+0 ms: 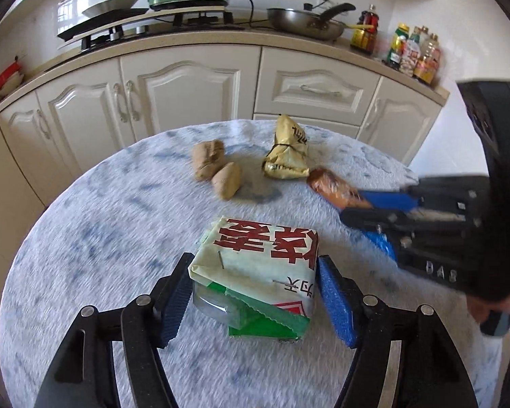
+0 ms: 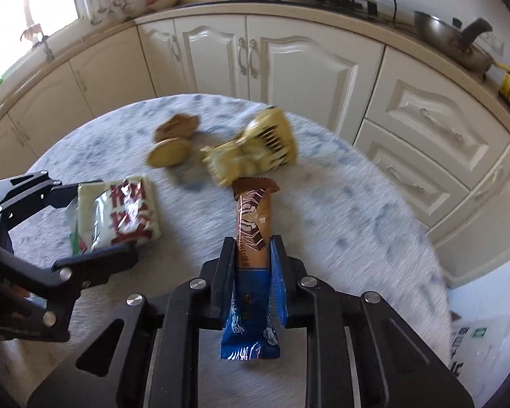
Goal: Collect trash
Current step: 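Grasp the white-green printed packet with the left tool while the right tool grasps the blue chocolate bar, then lift both held items and carry them to the light-blue bin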
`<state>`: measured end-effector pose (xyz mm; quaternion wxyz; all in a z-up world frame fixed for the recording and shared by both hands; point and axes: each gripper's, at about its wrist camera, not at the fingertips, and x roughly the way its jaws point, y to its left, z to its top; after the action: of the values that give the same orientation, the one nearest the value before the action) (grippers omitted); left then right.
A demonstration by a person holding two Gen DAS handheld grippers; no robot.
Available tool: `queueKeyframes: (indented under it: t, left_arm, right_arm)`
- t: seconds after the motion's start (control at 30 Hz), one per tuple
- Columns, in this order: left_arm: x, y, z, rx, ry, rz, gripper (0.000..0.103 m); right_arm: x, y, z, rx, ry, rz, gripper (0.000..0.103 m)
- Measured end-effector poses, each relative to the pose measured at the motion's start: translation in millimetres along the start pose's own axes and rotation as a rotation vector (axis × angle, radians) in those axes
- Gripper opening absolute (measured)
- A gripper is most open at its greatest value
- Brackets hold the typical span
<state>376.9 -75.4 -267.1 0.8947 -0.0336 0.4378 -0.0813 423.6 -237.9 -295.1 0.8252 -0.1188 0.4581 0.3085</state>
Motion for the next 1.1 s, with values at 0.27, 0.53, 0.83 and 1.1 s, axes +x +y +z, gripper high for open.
queueKeyframes:
  t: [0.27, 0.53, 0.83, 1.1]
  left_arm:
    - [-38, 5, -25, -0.017, -0.035, -0.018, 0.066]
    - [-100, -6, -45, -0.004, -0.115, -0.068, 0.066]
    - [-170, -49, -68, 0.098, -0.245, -0.17, 0.066]
    - [-204, -87, -82, 0.201, -0.288, -0.274, 0.066]
  right_arm:
    - [-42, 37, -51, 0.188, -0.021, 0.043, 0.019]
    - [-131, 59, -90, 0.304, -0.163, 0.016, 0.019]
    - [-245, 64, -125, 0.38, -0.343, -0.128, 0.019]
    - [-314, 46, -169, 0.473, -0.448, -0.234, 0.019]
